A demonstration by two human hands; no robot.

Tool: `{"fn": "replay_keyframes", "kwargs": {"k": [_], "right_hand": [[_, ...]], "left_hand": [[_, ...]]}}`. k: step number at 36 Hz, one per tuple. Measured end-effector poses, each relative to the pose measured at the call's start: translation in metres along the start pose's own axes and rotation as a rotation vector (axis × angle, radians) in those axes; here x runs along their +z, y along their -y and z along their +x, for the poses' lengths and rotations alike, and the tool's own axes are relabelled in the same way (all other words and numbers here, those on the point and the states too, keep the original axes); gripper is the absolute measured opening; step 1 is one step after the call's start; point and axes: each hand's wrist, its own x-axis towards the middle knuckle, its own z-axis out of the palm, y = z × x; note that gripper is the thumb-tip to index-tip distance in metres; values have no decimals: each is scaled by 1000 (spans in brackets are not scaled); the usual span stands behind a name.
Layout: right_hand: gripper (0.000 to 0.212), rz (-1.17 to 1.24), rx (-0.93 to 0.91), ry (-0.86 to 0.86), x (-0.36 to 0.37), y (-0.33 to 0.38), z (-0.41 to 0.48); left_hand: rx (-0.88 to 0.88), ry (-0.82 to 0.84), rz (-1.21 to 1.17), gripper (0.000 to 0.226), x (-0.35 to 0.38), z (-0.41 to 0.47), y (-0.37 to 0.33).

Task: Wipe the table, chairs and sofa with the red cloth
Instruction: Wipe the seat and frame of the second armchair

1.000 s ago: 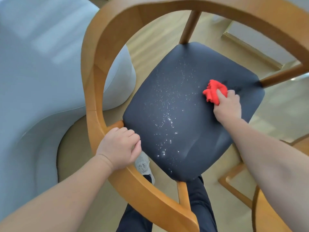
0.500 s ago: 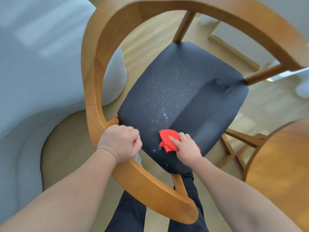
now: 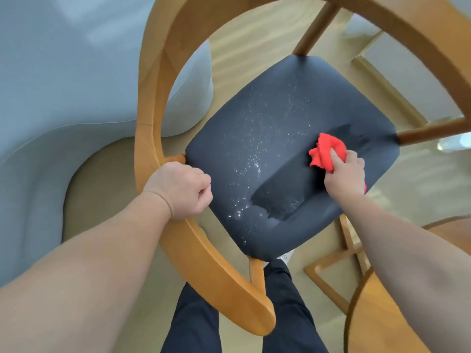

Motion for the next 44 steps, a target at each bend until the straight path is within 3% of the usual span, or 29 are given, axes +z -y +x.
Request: {"fn": "replay_keyframes", "kwargs": {"k": [3,9,16,20,22,25,28,35,41,44], "right_hand": [[61,25,-70,3,29,16,-39],[69,-14,-402,58,83,34,-132],[69,-137,-711,163,88,27,-169],[62,-254,-888,279,82,17,-176],[63,-258,-925,255,73,20,-167],[56,-147,-926,120,60,38,-135],[50,-29,-911,36,43,68,-86],[50,-40,-876,-92,12,140,30],[52,-249,-646,91,18,189,66],[51,-238,-643,87,30,184,46]], "left_hand": [[-15,11,-1,29,0,-2,-1],[-23,33,3,31,-1,-2,-2],[-79,-32,13,31,-5,-6,-6],[-247,-178,0,28,-7,-16,-17],[-366,-237,-48,21,-1,-31,-22],[-488,-215,-96,34,4,-50,-31],[-476,-183,-107,40,3,-50,-28],[-579,-269,-144,41,6,-50,-27],[-621,-287,-153,44,7,-49,-26],[-569,-280,-136,41,7,-49,-24]]}}
